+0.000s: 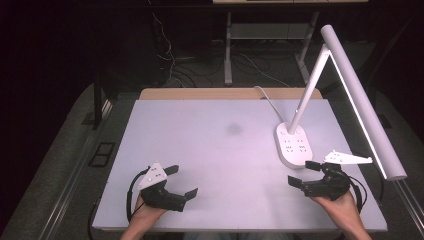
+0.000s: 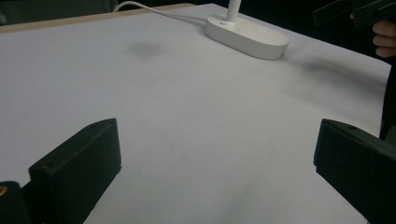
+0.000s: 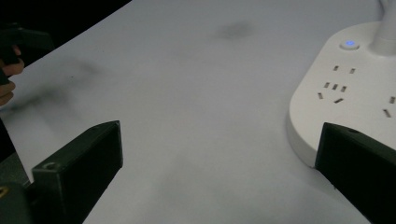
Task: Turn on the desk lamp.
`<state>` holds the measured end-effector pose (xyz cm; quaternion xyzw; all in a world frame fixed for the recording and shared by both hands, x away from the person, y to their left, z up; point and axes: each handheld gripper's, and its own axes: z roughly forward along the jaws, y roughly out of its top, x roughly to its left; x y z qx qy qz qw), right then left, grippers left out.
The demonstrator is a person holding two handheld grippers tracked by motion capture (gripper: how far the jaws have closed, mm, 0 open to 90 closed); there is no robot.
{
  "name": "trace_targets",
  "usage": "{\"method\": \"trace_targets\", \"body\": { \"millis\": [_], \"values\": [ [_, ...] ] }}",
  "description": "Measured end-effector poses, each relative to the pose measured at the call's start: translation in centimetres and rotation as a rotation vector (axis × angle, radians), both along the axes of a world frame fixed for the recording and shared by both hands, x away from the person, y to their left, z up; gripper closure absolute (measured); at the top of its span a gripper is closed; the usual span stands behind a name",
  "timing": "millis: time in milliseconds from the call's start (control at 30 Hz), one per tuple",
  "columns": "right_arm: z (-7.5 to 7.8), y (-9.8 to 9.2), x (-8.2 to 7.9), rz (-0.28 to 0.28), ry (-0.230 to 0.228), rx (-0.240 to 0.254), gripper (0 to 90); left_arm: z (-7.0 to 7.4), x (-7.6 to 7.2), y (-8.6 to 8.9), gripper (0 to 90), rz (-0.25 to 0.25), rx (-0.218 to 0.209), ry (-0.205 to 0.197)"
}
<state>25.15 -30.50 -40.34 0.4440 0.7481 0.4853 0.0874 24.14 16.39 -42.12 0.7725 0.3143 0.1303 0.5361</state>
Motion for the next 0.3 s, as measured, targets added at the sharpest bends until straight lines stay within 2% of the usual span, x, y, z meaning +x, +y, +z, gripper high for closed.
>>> {"method": "trace_targets", "body": {
  "millis": [300],
  "values": [
    [-1.7,0.8,-0.8,0.034,-0.015,0.006,0.2,0.0,0.1,0.0,0.0,-0.004,0.002,0.002]
  ]
}}
